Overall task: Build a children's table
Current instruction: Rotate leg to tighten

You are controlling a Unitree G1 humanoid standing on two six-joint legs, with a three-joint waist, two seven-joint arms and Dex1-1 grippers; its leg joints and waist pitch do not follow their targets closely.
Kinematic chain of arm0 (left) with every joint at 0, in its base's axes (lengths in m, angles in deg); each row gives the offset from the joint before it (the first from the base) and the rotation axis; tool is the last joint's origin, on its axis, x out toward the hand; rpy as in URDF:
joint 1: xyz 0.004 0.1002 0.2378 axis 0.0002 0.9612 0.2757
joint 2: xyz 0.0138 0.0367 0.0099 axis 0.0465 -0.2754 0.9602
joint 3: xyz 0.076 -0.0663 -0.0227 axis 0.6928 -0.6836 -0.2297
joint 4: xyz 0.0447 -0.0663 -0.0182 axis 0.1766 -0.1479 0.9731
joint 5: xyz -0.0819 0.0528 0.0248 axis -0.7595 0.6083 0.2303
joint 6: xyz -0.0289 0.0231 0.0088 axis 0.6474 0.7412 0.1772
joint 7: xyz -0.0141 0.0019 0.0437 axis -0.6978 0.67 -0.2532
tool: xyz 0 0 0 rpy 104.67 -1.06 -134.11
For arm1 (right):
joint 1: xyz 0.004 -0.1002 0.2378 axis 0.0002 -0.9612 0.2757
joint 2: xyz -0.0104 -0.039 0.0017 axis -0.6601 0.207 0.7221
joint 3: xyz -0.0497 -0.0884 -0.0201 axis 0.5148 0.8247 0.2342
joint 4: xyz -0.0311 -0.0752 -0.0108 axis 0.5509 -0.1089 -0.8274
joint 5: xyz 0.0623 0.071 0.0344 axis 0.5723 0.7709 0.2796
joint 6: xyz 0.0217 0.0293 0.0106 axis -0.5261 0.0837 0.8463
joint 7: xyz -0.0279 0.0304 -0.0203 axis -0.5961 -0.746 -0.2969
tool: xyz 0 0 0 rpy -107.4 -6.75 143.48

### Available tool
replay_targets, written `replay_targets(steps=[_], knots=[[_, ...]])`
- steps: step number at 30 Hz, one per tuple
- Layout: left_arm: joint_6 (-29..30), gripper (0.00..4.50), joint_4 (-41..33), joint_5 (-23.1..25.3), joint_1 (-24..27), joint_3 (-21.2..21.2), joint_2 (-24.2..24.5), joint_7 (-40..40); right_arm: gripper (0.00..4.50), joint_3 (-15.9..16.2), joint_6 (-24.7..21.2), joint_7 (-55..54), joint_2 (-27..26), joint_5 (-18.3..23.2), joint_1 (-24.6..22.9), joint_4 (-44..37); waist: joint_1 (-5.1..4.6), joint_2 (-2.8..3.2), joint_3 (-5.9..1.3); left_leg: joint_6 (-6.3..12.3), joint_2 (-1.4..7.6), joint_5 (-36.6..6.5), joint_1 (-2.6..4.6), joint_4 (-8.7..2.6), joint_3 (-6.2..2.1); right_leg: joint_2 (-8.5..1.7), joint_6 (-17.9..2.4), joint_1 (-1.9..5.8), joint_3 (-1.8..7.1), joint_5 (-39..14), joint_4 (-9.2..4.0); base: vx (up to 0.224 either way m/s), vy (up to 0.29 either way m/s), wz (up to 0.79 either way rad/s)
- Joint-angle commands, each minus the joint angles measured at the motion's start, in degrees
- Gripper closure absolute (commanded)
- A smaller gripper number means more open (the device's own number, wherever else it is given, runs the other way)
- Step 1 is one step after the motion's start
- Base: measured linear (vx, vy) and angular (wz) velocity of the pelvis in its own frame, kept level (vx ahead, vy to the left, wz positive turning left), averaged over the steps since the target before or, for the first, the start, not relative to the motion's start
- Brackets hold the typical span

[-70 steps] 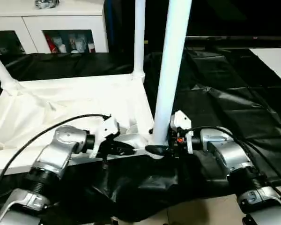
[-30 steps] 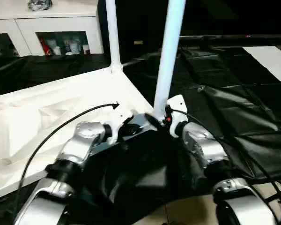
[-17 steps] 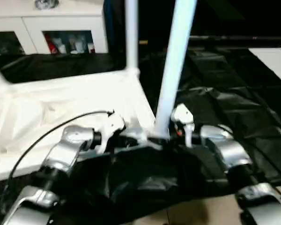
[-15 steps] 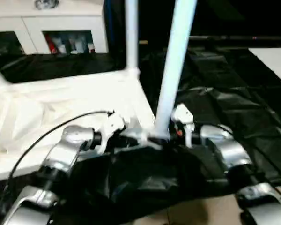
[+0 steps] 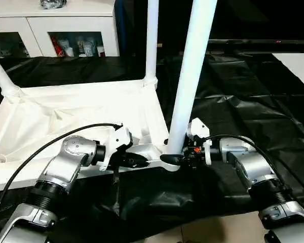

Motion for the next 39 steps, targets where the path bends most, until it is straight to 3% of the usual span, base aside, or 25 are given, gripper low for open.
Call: replay_targets(steps=[1, 2, 3, 5, 6, 7, 9, 13, 17, 18, 20, 24, 26, 30, 31, 39], knots=[[0.6, 4.5, 0.1, -0.8, -2.4, -2.2, -3.8, 6.9, 1.86, -0.6, -0.8, -5.7, -2.9, 0.2, 0.5, 0.6, -0.33, -0.36, -3.69, 1.6, 2.43, -14.0, 1.22, -3.91, -0.54, -4.66, -10.5, 2.36, 2.9, -18.3, -4.74, 0.0, 0.0, 0.0], [1.0, 4.5, 1.5, -0.4, -3.4, -3.0, -5.0, 10.0, 1.86, -1.4, -0.5, -9.0, -4.1, -0.3, 0.9, 1.9, -0.43, -0.36, -3.68, 1.0, 2.29, -14.6, 1.53, -3.84, -0.54, -4.7, -10.4, 2.14, 2.9, -19.5, -5.0, 0.0, 0.0, 0.0], [1.0, 4.5, 1.6, -0.4, -3.5, -3.0, -5.1, 10.2, 1.86, -1.5, -0.5, -9.4, -4.2, -0.3, 1.0, 2.1, -0.37, -0.54, -3.75, 0.79, 2.17, -14.5, 1.37, -3.81, -0.66, -4.89, -10.1, 2.5, 2.8, -20.4, -5.04, 0.0, 0.0, 0.0], [1.8, 4.5, 5.7, 0.9, -6.7, -4.7, -8.7, 19.0, 1.87, -4.4, -0.3, -23.2, -8.9, -2.2, 3.2, 8.3, -0.75, -0.35, -3.65, -0.01, 2.03, -14.7, 1.51, -3.87, -0.64, -4.68, -9.7, 2.04, 2.82, -21.5, -5.16, 0.0, 0.0, 0.0], [1.8, 4.5, 5.9, 1.0, -6.8, -4.7, -8.9, 19.3, 1.87, -4.6, -0.3, -23.7, -9.2, -2.2, 3.3, 8.5, -0.83, -0.47, -3.72, -0.33, 1.97, -14.8, 1.54, -3.89, -0.75, -4.74, -9.5, 2.17, 2.75, -22.1, -5.2, 0.0, 0.0, 0.0], [2.1, 4.5, 7.4, 1.6, -8.1, -5.0, -10.3, 22.2, 1.87, -6.0, -0.4, -28.6, -11.3, -2.0, 4.1, 11.1, -0.97, -0.55, -3.78, -0.38, 1.97, -14.4, 1.23, -3.95, -0.82, -4.86, -9.0, 2.46, 2.7, -22.1, -5.19, 0.0, 0.0, 0.0], [2.2, 4.5, 9.2, 2.1, -9.5, -5.7, -11.8, 26.3, 1.87, -6.7, -0.1, -31.6, -13.3, -1.7, 4.7, 12.6, -1.14, -0.48, -3.8, -0.16, 1.99, -14.8, 1.39, -3.82, -0.76, -4.9, -8.9, 2.35, 2.79, -21.8, -5.37, 0.0, 0.0, 0.0], [1.3, 4.5, 11.1, 2.7, -11.0, -6.2, -14.5, 30.7, 1.88, -6.4, 1.0, -38.3, -17.9, -2.9, 6.2, 15.0, -1.33, -0.22, -4.07, 1.04, 1.96, -11.8, 1.06, -3.7, -0.6, -4.65, -10.3, 2.55, 2.85, -15.1, -4.71, 0.0, 0.0, 0.0], [0.7, 4.5, 11.0, 2.8, -10.8, -6.0, -15.1, 30.3, 1.88, -5.7, 3.0, -38.9, -19.6, -4.2, 6.7, 16.0, -1.54, -0.21, -4.11, 1.49, 1.97, -11.8, 0.92, -3.7, -0.63, -4.75, -10.8, 2.78, 2.79, -14.0, -4.55, 0.0, 0.0, 0.0], [0.3, 4.5, 10.9, 2.7, -10.6, -5.7, -15.1, 29.6, 1.53, -5.5, 4.2, -37.7, -20.1, -4.4, 6.9, 16.6, -1.63, -0.34, -4.02, 1.58, 1.96, -12.6, 1.0, -3.73, -0.58, -4.77, -10.8, 2.73, 2.79, -14.8, -4.72, 0.0, 0.0, 0.0], [0.1, 4.5, 10.9, 2.6, -10.5, -5.6, -15.0, 29.3, 1.18, -5.4, 4.5, -36.9, -20.1, -4.2, 7.0, 16.8, -1.65, -0.25, -3.91, 1.57, 2.0, -13.3, 1.09, -3.77, -0.6, -4.83, -10.6, 2.65, 2.8, -16.0, -4.85, 0.0, 0.0, 0.0], [-1.4, 4.5, 9.5, 1.7, -9.1, -5.3, -13.5, 26.2, 1.05, -4.9, 3.9, -31.7, -18.1, -3.0, 6.5, 15.3, -1.67, -0.26, -3.86, 1.62, 2.03, -14.0, 1.08, -3.88, -0.68, -4.75, -10.1, 2.66, 2.79, -17.5, -4.97, 0.0, 0.0, 0.0], [-1.9, 4.5, 8.8, 1.4, -8.5, -4.9, -12.9, 24.3, 0.7, -4.2, 3.8, -29.7, -17.0, -3.2, 6.0, 14.2, -1.8, -0.26, -3.88, 1.75, 2.06, -14.1, 1.04, -3.86, -0.68, -4.75, -10.2, 2.73, 2.82, -17.1, -4.94, 0.0, 0.0, 0.0], [-2.3, 4.5, 5.4, -0.4, -6.2, -3.7, -10.6, 16.6, 0.7, -1.9, 2.2, -21.3, -12.8, -3.0, 4.6, 10.6, -1.75, -0.4, -4.01, 2.82, 2.14, -12.1, 0.7, -3.74, -0.67, -4.73, -10.8, 3.16, 2.79, -14.1, -4.51, 0.0, 0.0, 0.0], [-1.8, 4.5, 4.4, -1.1, -5.6, -3.6, -10.0, 14.8, 0.7, -1.3, 2.2, -18.7, -11.1, -3.0, 4.1, 9.5, -1.76, -0.42, -4.0, 3.14, 2.17, -11.9, 0.87, -3.63, -0.52, -4.68, -11.1, 2.9, 2.84, -13.4, -4.54, 0.0, 0.0, 0.0], [-0.3, 4.5, -0.1, -2.1, -2.6, -1.3, -4.6, 5.2, 0.7, -1.3, 1.1, -7.9, -4.2, -1.3, 1.6, 3.8, -1.07, -0.44, -3.66, 2.34, 2.46, -15.0, 1.31, -3.86, -0.54, -4.74, -10.4, 2.49, 2.87, -19.5, -4.99, 0.0, 0.0, 0.0]])
